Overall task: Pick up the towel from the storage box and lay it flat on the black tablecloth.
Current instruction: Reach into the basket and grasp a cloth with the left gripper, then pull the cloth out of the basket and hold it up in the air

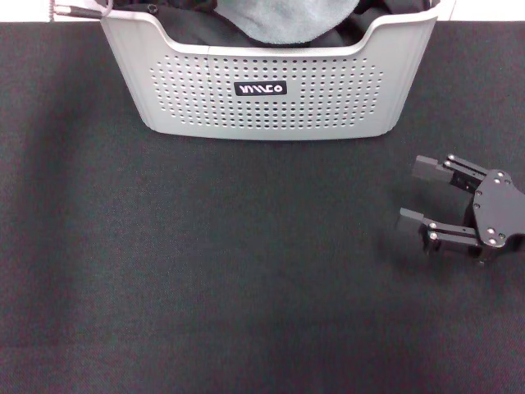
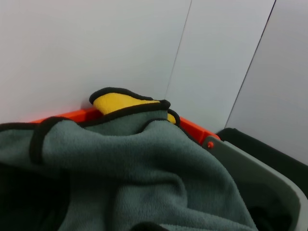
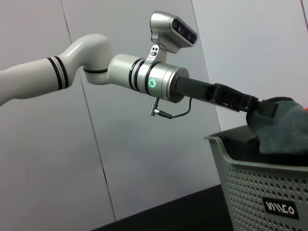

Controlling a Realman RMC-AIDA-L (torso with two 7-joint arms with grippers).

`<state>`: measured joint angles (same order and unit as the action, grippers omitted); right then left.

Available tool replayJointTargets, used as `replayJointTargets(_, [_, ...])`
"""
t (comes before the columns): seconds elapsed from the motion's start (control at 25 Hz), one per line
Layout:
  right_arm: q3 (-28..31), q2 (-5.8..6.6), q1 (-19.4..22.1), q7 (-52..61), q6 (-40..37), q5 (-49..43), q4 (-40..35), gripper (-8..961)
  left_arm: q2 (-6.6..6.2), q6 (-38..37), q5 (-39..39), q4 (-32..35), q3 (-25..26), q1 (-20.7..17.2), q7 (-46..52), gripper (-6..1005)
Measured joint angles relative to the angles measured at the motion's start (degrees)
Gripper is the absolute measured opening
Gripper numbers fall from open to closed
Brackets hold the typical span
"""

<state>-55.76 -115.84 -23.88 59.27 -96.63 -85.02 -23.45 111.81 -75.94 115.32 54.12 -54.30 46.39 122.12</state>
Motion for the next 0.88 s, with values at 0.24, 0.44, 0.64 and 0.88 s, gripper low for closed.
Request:
replayJointTargets(0.24, [0.0, 0.00, 0.2, -1.3, -0.2, 0.1, 1.2, 869, 0.00, 0.1, -0.3, 1.0, 0.6, -0.4, 0.0, 392])
replayJointTargets(0.44, [0.1, 0.01, 0.9, -1.8, -0.6, 2.2, 1.2, 869, 0.16, -0.5, -0.9, 1.2, 1.7, -0.6, -0.7, 260])
replayJointTargets(0.64, [0.1, 0.04, 1.8, -2.6, -1.7, 5.9, 1.4, 869, -0.07, -4.2, -7.8, 3.8, 2.4, -3.4, -2.6, 126])
replayJointTargets(0.88, [0.1, 0.48, 2.8, -5.3, -6.4, 9.9, 1.6, 868, -1.12, -16.2, -27.9, 7.7, 5.9, -8.2, -9.0, 49])
